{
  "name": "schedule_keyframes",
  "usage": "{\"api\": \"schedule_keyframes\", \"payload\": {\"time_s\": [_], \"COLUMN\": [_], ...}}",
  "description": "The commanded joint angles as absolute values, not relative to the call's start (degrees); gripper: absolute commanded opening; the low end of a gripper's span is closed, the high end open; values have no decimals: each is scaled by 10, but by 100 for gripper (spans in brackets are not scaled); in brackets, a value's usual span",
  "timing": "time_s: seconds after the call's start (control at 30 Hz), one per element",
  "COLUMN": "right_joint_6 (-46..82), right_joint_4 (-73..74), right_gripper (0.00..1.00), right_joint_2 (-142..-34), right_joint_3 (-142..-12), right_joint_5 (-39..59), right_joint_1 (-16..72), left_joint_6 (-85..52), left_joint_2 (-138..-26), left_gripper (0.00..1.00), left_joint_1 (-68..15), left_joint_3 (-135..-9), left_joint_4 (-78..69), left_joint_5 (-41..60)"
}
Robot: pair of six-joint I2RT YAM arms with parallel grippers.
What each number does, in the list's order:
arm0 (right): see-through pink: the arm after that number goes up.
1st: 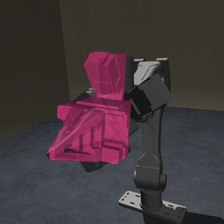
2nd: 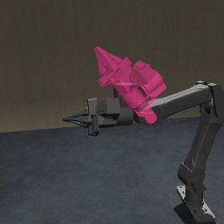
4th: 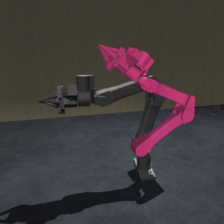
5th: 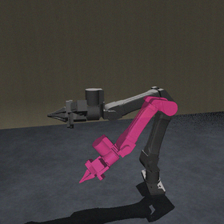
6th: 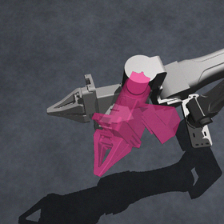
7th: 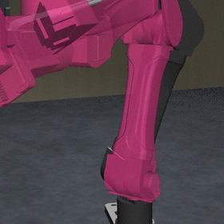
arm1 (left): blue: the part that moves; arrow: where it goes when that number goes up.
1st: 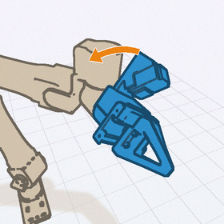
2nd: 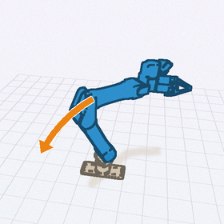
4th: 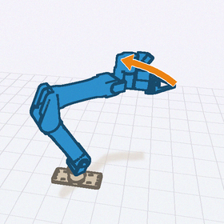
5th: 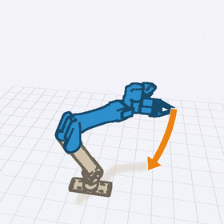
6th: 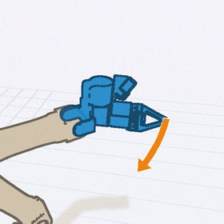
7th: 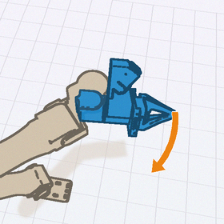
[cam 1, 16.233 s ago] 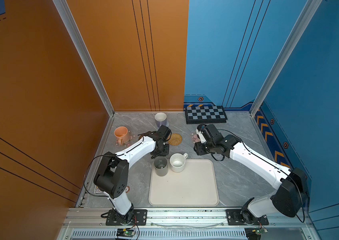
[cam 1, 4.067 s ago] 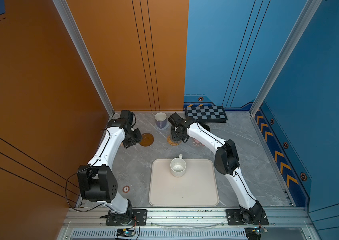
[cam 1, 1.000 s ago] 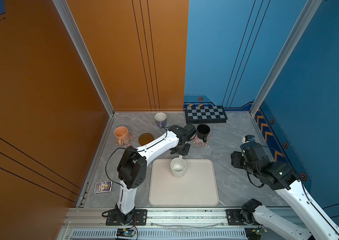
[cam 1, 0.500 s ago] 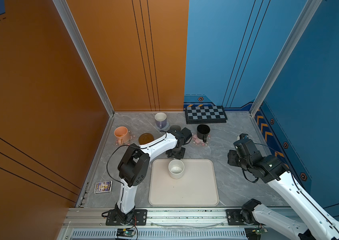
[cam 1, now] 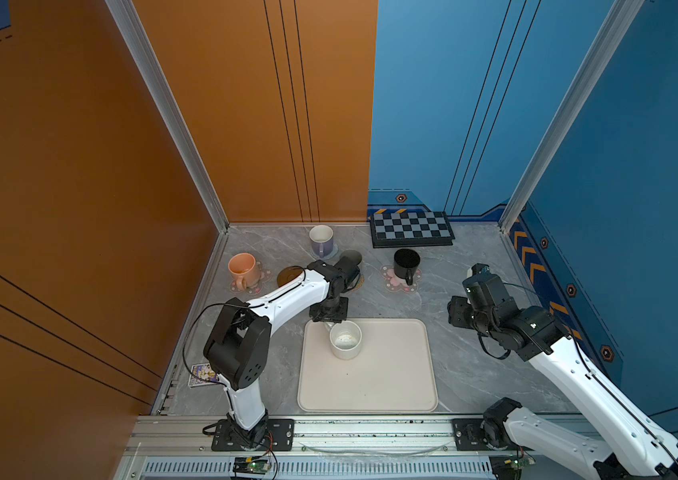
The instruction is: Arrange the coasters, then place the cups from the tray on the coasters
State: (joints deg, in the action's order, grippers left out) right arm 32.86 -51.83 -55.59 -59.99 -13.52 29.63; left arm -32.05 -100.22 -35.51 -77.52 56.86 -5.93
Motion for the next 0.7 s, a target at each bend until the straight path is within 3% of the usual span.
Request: {"api": "schedule_keyframes", "payload": {"time_s": [0.0,0.4,0.67], "right_joint_6": [319,306,295], "right_joint_4": [-511,-496,-421], "right_gripper": [55,54,53], "right_joint_2": [-565,-606,-687], "right_joint_3": [-598,-616,-648], "right_joint_5": [-127,-125,-118], "right_joint_1": [298,323,391], "left_joint_6": [-342,-355,-339], "left_joint_2": [-961,-870,-753], "left_gripper": [35,35,37], "left_joint_1": [-354,-355,-285], "left_joint_3": [-743,-669,-653], "left_joint_4": [592,593,594], "left_joint_5": [-50,-25,0]}}
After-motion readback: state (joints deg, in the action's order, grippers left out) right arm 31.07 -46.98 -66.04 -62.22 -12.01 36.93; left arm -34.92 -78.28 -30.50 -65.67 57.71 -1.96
